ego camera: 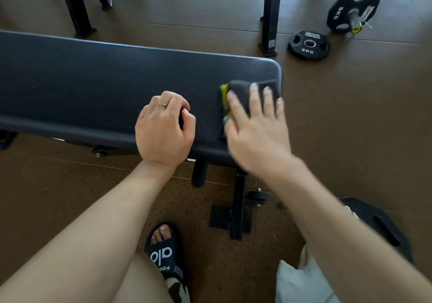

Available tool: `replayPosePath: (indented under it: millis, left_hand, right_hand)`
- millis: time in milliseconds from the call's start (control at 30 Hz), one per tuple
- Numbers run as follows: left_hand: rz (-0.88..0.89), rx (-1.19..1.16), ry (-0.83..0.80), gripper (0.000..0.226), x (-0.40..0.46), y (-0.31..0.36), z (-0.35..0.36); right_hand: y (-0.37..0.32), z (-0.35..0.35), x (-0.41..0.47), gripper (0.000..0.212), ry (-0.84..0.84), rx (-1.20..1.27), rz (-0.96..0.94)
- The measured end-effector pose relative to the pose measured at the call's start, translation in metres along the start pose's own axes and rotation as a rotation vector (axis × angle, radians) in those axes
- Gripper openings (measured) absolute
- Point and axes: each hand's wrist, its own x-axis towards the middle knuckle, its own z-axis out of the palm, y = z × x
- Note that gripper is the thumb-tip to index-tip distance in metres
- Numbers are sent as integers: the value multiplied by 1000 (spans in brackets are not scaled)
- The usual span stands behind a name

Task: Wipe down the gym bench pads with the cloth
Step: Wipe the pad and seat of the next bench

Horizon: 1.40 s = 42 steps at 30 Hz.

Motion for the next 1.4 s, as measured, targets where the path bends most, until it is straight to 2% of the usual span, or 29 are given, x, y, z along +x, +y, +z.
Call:
replayPosePath:
  millis: [133, 267, 433, 467, 600, 700, 767, 833, 967, 1033, 1167, 1267, 1400]
  left_hand:
    - [7, 11, -16, 23, 0, 0, 0]
    - [24, 24, -24, 23, 1, -2, -2]
    - [253, 21, -134, 24, 9, -19, -17]
    - [239, 49, -116, 24, 14, -29, -23]
    - [-15, 147, -5, 32, 30, -66, -31]
    - [-2, 100, -21, 31, 29, -69, -23]
    - [-56, 82, -3, 31, 28, -72, -23]
    - [-89, 65, 20, 32, 27, -75, -24]
    - [-30, 53, 35, 32, 25, -70, -20]
    - [-22, 47, 61, 32, 23, -69, -18]
    - [-60, 25, 92, 30, 24, -71, -18]
    - [-112, 21, 98, 33, 23, -75, -20]
    - [-131, -8, 94, 33, 23, -77, -19]
  right_hand:
    - [-17, 19, -48, 58, 67, -51, -202]
    - [22, 12, -41, 57, 111, -157, -326]
    - [57, 8, -46, 57, 86, -276, -452]
    - [54, 7, -44, 58, 83, -284, -467]
    - [15, 9, -21, 61, 85, -254, -517]
    - [-24, 12, 1, 65, 62, -219, -534]
    - [-30, 14, 5, 65, 55, -220, -550]
    - [-16, 13, -6, 61, 66, -229, -566]
    - [26, 7, -34, 65, 55, -271, -587]
    - [26, 5, -30, 63, 50, -263, -592]
    - [-33, 8, 10, 64, -1, -225, -636]
    - [-78, 12, 30, 66, -51, -184, -582]
    - [-41, 9, 7, 62, -14, -230, -661]
